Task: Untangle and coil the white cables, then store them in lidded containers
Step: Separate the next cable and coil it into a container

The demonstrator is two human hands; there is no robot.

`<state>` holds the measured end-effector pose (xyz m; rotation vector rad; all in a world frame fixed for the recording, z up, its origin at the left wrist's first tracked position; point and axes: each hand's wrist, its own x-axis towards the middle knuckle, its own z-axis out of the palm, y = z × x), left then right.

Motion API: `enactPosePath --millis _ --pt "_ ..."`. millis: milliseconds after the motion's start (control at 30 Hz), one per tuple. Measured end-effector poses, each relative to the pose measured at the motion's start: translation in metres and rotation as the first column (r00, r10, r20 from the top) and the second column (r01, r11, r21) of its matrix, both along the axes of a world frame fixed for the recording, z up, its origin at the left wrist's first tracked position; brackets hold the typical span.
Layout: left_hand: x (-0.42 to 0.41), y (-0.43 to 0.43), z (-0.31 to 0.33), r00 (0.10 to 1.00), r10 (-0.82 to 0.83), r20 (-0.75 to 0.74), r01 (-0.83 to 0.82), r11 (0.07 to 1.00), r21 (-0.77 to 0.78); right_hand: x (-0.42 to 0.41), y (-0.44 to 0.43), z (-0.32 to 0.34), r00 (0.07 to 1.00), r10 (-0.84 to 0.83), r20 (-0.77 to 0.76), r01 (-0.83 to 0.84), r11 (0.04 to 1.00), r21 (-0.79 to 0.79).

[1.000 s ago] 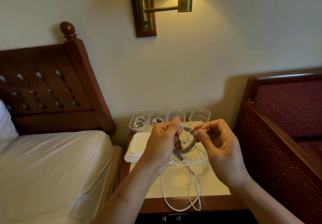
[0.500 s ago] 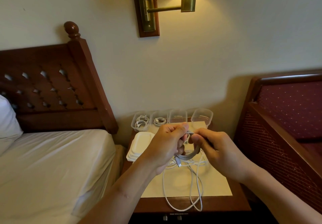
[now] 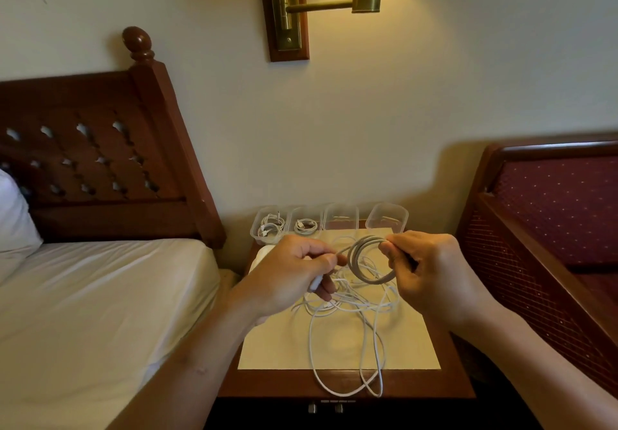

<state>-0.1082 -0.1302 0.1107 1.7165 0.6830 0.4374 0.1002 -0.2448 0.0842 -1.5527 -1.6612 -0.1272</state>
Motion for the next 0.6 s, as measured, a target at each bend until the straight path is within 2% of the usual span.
enactPosePath --millis 167,300,400,500,600 --pt "0.0 0.003 0.01 0.997 0.061 -0.04 -0.061 0.998 0.017 -0.009 0.004 -0.003 0.977 -0.132 0.166 0.135 0.991 -0.006" --pt "0.01 -0.011 0.002 0.979 0.184 0.085 -0.151 0.942 -0.299 -0.016 0.008 -0.001 0.974 -0.193 0.121 0.195 0.981 -0.008" --pt "0.023 -0.027 -0.011 0.889 0.381 0.255 -0.255 0.873 -0.416 -0.022 0.009 -0.002 0.986 -0.158 0.057 0.16 0.986 -0.043" --pt "0.037 -0.04 -0.019 0.779 0.509 0.365 -0.369 0.844 -0.389 -0.025 0.007 -0.003 0.99 -0.097 -0.106 0.088 0.993 -0.081" --pt "0.046 -0.049 -0.026 0.7 0.527 0.481 -0.508 0.842 -0.182 -0.026 0.006 0.0 0.973 -0.079 -0.215 0.056 0.992 -0.11"
